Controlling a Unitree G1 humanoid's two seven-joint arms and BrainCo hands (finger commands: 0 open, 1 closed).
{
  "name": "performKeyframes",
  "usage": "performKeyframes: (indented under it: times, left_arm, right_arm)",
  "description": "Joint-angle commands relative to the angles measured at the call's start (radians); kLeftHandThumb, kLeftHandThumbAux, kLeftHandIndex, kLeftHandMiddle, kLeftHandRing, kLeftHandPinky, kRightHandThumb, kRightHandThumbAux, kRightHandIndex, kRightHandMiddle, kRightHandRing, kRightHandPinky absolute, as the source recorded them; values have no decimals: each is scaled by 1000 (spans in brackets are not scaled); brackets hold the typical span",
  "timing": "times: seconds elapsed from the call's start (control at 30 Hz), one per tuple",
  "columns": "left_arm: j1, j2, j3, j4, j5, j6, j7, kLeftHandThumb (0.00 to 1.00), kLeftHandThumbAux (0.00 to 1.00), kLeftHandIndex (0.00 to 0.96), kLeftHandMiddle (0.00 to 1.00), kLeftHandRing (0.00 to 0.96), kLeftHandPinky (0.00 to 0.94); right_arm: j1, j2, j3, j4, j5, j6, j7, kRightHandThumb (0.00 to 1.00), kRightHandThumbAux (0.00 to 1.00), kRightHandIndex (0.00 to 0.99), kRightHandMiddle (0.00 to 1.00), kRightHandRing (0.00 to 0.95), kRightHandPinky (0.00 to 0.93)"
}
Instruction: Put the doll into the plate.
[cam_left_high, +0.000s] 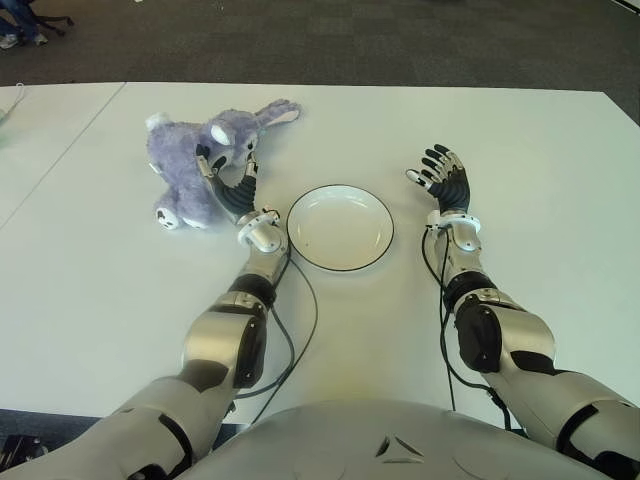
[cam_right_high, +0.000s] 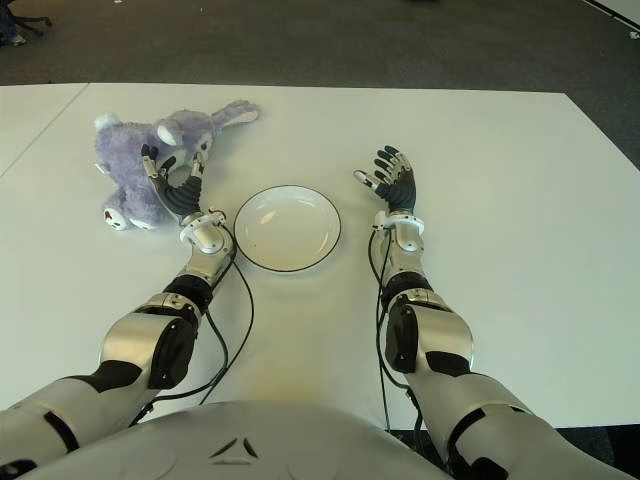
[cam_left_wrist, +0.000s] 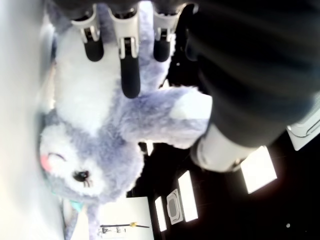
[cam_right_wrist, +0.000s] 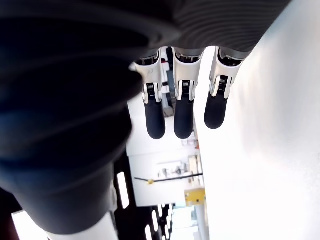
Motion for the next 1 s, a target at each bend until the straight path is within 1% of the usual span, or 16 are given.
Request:
performKeyframes:
  times: [0.03,0.07,0.1,0.13,0.17,0.2,0.27,0.3,0.37,0.43,0.47,0.53,0.6,0.77,0.87,1.0]
  left_arm:
    - [214,-49,-87,118,107,47,122,999,720,0,0,58,255]
    - [215,-45,-100,118,121,57,140,1000,715,0,0,54,247]
    - [217,-39,-114,118,136,67,155,934,687,0,0,45,210]
    - [218,-36,-124,118,146,73,166,895,681,0,0,43,193]
    - [219,-34,-130,119,151,77,172,866,676,0,0,41,180]
    - [223,-30,-137,118,157,80,177,859,675,0,0,40,177]
    - [228,-20,-155,119,176,87,195,638,660,0,0,23,136]
    - [230,-15,-164,119,186,90,206,524,619,0,0,5,106]
    - [229,-8,-182,120,208,100,234,471,597,0,0,0,92]
    - [229,0,-195,121,223,108,259,445,583,0,0,0,70]
    - [229,11,-203,126,233,119,273,440,580,0,0,0,64]
    - [225,25,-222,132,256,145,305,362,536,0,0,0,8]
    - [220,37,-247,136,283,178,350,321,515,0,0,0,0]
    - [211,51,-282,141,312,220,416,284,496,0,0,0,0]
    - [207,57,-300,143,321,238,448,248,476,0,0,0,0]
    - [190,61,-315,119,348,276,493,228,463,0,0,0,0]
  right_arm:
    - [199,72,-12,130,9,131,-9,71,948,188,223,205,211]
    - [199,72,-10,130,8,131,-12,72,947,189,223,205,212]
    - [199,72,-8,130,5,129,-16,73,947,191,222,204,209]
    - [199,72,-6,130,3,128,-19,73,947,191,222,204,208]
    - [199,72,-5,130,2,128,-21,74,947,192,222,203,207]
    - [200,71,-3,130,-1,126,-25,75,946,192,222,203,206]
    - [201,71,2,129,-6,120,-31,75,946,192,221,203,207]
    - [202,71,5,129,-9,117,-34,74,944,188,219,201,207]
    - [203,72,7,129,-11,113,-38,72,945,186,218,200,208]
    - [204,73,7,128,-10,109,-37,70,944,186,218,200,208]
    - [204,74,5,128,-8,108,-33,68,944,186,217,200,208]
    - [204,74,1,128,-4,108,-24,51,943,183,216,197,205]
    - [204,74,0,128,-1,109,-20,46,949,183,220,199,209]
    - [202,72,-6,129,5,115,-13,51,957,188,228,206,218]
    - [200,71,-10,129,9,120,-9,76,959,195,236,214,221]
    - [200,72,-9,129,7,119,-14,80,948,196,231,213,220]
